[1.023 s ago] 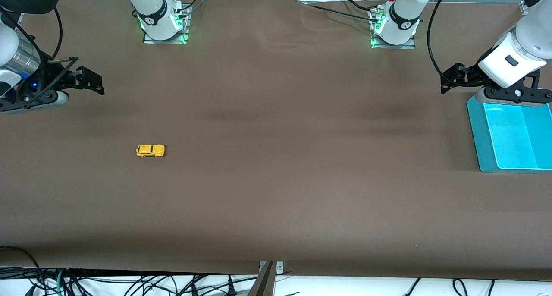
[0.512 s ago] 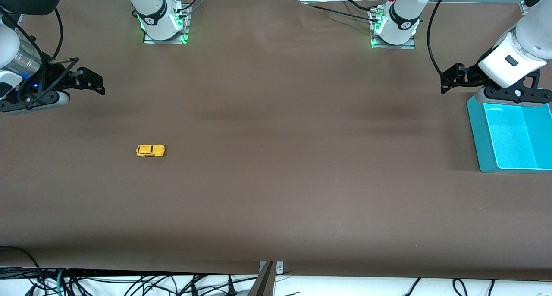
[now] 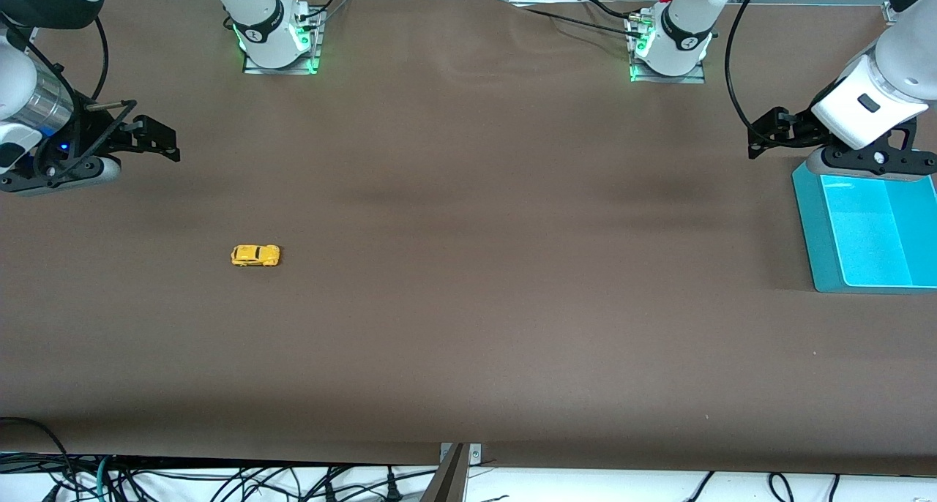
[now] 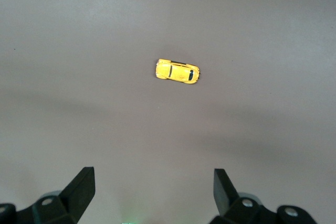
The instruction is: Wind and store yellow beetle car
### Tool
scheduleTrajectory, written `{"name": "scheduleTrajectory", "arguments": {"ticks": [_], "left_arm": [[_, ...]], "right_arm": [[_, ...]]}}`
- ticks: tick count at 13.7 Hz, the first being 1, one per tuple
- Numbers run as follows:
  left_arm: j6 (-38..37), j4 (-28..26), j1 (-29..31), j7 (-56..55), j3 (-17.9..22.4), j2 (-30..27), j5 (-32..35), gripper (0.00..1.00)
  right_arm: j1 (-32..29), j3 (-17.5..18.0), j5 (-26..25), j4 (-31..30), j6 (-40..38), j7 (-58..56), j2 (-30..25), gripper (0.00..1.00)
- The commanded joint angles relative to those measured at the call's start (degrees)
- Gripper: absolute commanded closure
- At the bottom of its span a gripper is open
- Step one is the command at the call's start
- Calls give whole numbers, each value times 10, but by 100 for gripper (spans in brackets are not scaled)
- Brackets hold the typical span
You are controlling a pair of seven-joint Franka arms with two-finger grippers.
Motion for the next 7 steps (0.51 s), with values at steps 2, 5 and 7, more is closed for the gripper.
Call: {"name": "scheduleTrajectory", "arguments": {"ticks": [2, 5, 7], "left_arm": [[-11, 20, 1, 5, 0, 9, -11, 0], [-12, 20, 1, 5, 0, 9, -11, 0], [-11, 20, 0, 5, 0, 9, -11, 0]], "right_arm": [[7, -7, 1, -1, -8, 0, -3, 0], [7, -7, 0, -15, -1, 1, -2, 0], [7, -6, 0, -36, 21, -5, 3, 0]]}}
